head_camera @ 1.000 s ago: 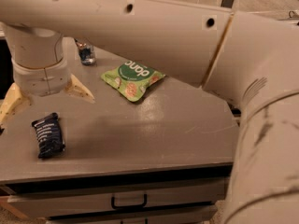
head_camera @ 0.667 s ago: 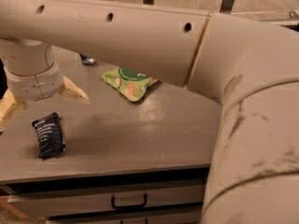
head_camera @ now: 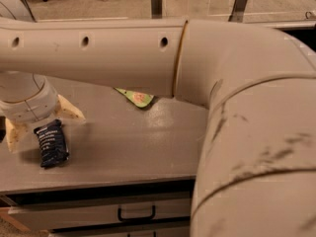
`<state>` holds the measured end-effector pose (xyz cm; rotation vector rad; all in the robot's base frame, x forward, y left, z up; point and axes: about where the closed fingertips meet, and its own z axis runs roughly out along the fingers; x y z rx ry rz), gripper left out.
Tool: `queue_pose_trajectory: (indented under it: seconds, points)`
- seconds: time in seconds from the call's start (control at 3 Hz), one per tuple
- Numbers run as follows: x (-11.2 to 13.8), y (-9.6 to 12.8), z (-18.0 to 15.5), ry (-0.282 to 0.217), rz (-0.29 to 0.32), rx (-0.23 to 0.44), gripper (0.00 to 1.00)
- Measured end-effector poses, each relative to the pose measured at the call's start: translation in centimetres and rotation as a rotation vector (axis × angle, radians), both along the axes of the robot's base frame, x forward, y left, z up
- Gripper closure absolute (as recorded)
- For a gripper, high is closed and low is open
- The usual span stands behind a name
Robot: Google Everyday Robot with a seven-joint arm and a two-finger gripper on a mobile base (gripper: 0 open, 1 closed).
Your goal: Move rxbar blueberry near green rice chip bag
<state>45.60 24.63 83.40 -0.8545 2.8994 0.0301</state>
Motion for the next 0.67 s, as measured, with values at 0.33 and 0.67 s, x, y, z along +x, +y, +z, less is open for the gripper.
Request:
queue_pose_trajectory:
  seconds: [0.33, 0.67]
  points:
    - [-0.64, 0.85, -0.51, -0.003, 0.019, -0.026, 0.42]
    - [0.18, 0.76, -0.62, 0.003, 0.026, -0.035, 0.64]
